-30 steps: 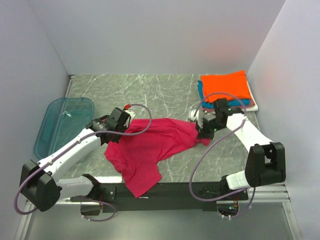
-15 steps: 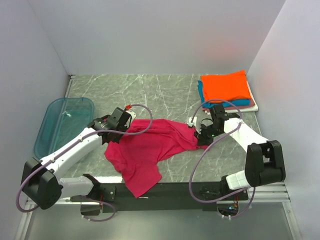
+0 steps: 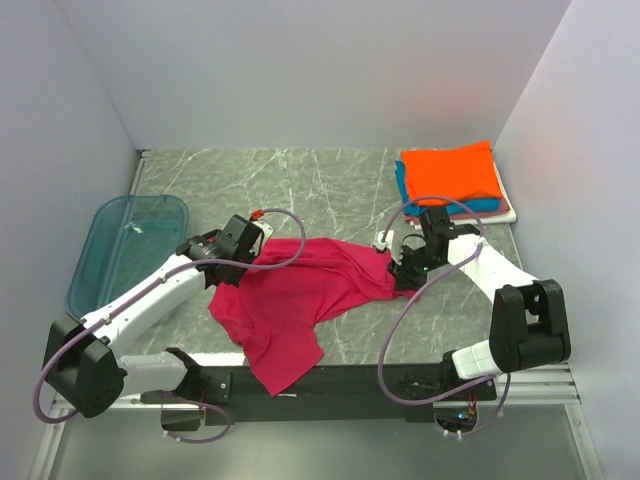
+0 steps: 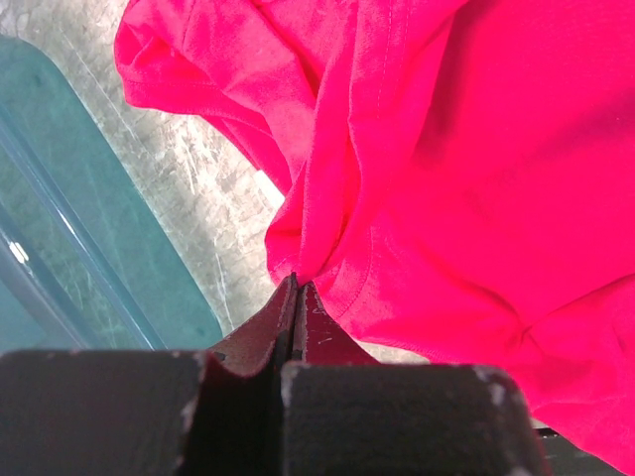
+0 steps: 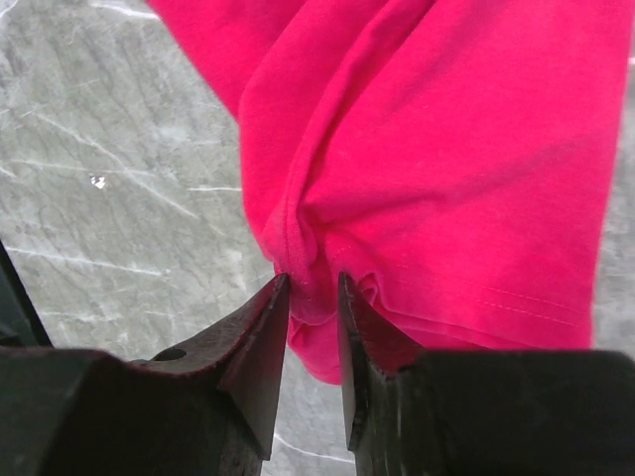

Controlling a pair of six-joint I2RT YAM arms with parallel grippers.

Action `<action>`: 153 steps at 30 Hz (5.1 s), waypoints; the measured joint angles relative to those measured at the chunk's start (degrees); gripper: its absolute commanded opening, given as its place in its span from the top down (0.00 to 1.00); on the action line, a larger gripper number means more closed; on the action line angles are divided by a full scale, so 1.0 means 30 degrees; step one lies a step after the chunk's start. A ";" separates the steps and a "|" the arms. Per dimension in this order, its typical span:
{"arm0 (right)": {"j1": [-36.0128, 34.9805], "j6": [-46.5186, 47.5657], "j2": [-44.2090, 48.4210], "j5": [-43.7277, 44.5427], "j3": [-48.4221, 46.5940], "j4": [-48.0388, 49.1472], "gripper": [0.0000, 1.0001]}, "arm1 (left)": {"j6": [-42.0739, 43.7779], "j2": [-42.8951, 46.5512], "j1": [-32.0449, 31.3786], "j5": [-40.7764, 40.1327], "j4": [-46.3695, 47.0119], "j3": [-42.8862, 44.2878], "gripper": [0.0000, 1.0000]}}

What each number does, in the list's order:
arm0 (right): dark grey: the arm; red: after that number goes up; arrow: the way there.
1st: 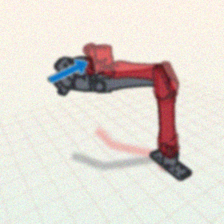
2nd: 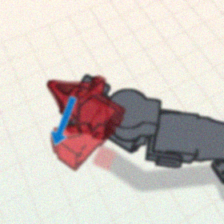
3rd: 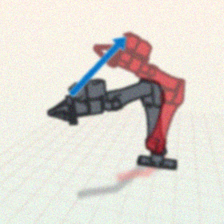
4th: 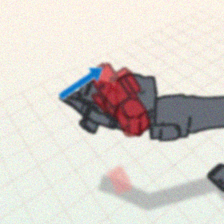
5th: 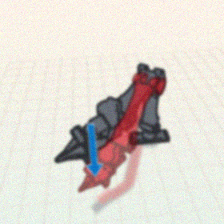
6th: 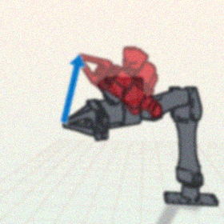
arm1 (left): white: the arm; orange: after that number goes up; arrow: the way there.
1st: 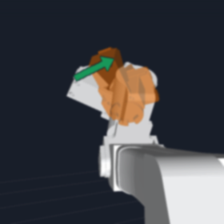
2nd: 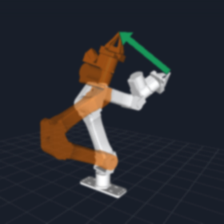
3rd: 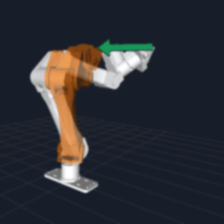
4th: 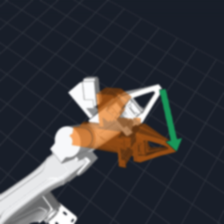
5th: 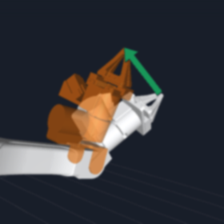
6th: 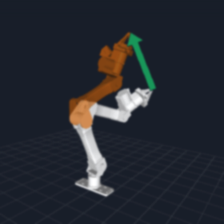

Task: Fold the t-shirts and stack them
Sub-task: Flatten the tshirt out

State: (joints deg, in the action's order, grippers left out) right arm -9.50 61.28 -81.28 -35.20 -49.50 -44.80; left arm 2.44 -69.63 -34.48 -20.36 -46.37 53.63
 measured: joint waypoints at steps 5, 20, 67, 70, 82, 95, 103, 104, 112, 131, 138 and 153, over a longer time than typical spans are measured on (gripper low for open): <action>0.0000 -0.0044 0.0000 0.0168 -0.0430 0.0022 0.77 | -0.0007 0.0000 0.0000 0.0000 0.0007 0.0000 1.00; 0.0000 0.0022 0.0350 0.0044 -0.1632 -0.1122 1.00 | -0.0007 0.0036 0.0000 -0.0051 0.0022 0.0000 1.00; 0.1392 -0.4991 0.9806 0.4087 -1.6793 -0.0845 1.00 | 0.0809 1.0579 0.5399 0.5931 1.4695 0.6856 1.00; 0.1399 -0.5005 0.9245 0.3912 -1.1737 0.0962 1.00 | 0.0976 0.8546 0.5399 0.5515 1.4936 0.3468 1.00; 0.0765 -0.4991 -0.5107 0.4532 -0.7548 0.7949 1.00 | 0.0634 -0.7883 0.8874 0.4663 1.6589 0.1829 1.00; 0.0459 -0.4998 -0.9697 0.6025 -1.1854 0.9151 1.00 | 0.0080 -1.3194 1.0134 0.4255 1.7012 0.7752 1.00; 0.0000 -0.4830 -0.2215 0.4991 -1.0695 0.6222 1.00 | -0.1078 -0.2259 1.0207 0.4597 1.8396 0.1515 1.00; -0.0102 -0.4787 -0.0940 0.4779 -1.0914 0.5799 1.00 | -0.1209 0.0240 1.0200 0.4656 1.8680 0.0998 0.99; -0.0889 -0.4656 0.7380 0.3745 -1.8965 0.1945 1.00 | -0.1800 1.4324 1.0185 0.5253 2.1675 0.2317 0.99; -0.0583 -0.5472 0.9850 0.4860 -1.3865 0.2113 1.00 | -0.2200 1.2575 1.0185 0.7351 2.1879 0.0933 1.00; 0.0270 -0.5486 0.5442 0.5435 -0.4765 0.7147 1.00 | -0.2215 0.2426 1.0185 0.7300 2.3482 -0.4182 1.00; 0.1588 -0.5479 -0.6557 0.6834 -0.8145 1.0193 1.00 | -0.3038 -1.4171 1.0280 0.6492 1.8994 0.5370 1.00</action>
State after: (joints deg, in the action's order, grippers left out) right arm -4.73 44.84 -100.95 -14.70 -73.93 -14.22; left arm -6.68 -112.14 -3.64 -0.89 10.61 69.73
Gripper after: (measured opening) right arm 0.007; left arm 0.012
